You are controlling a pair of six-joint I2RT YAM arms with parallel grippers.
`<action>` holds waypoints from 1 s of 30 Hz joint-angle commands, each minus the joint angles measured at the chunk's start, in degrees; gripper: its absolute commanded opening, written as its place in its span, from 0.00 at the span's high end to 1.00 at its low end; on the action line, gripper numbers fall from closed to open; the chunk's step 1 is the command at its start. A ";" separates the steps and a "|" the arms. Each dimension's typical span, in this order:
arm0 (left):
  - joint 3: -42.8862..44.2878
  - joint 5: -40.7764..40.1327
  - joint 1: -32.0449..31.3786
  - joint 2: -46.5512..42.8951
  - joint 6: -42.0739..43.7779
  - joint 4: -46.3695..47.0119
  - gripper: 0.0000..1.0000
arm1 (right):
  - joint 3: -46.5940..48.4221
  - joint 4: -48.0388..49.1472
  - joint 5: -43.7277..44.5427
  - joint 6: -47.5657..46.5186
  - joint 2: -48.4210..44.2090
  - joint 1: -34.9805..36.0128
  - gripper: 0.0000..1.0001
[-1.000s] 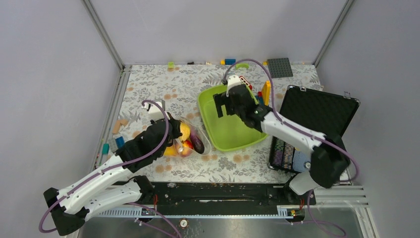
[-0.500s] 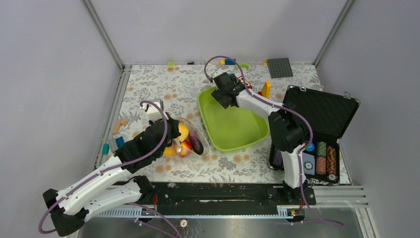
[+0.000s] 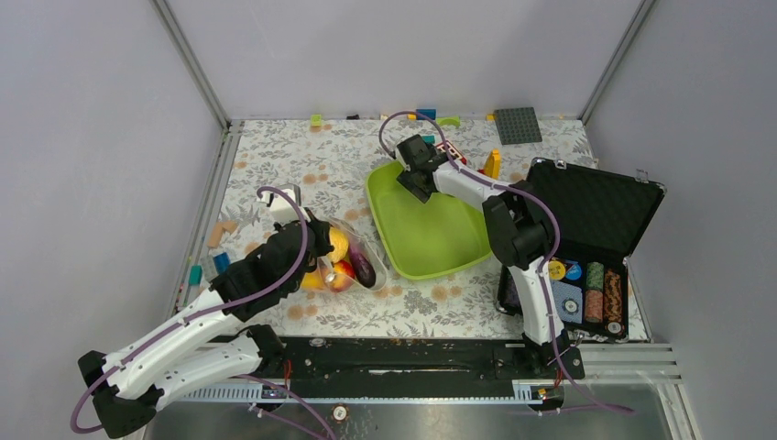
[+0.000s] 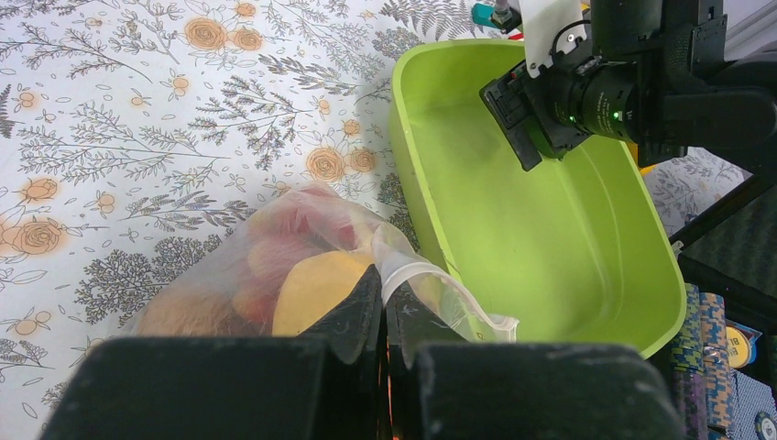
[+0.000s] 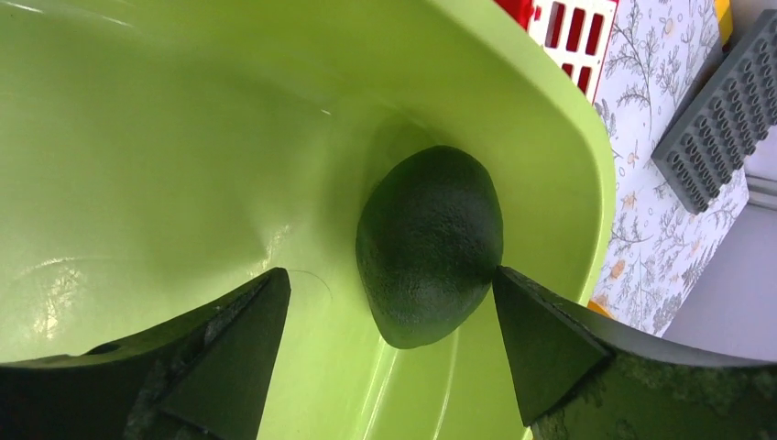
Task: Place the food in the zip-top bag and seal the zipper
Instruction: Pick up the fake fruit from the bin.
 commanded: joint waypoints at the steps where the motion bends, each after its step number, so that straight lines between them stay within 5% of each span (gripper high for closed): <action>1: 0.19 -1.20 -0.13 -0.92 0.45 3.86 1.00 | 5.15 -3.36 -2.22 -1.63 1.11 -0.46 0.12; 19: 0.44 -1.47 -0.14 0.27 0.63 3.93 1.00 | 7.79 -4.98 2.64 -7.25 6.24 -1.26 0.16; 30: 0.37 -1.30 -0.18 0.22 0.63 4.04 1.00 | 4.95 -1.42 4.83 -6.38 4.25 -1.35 0.32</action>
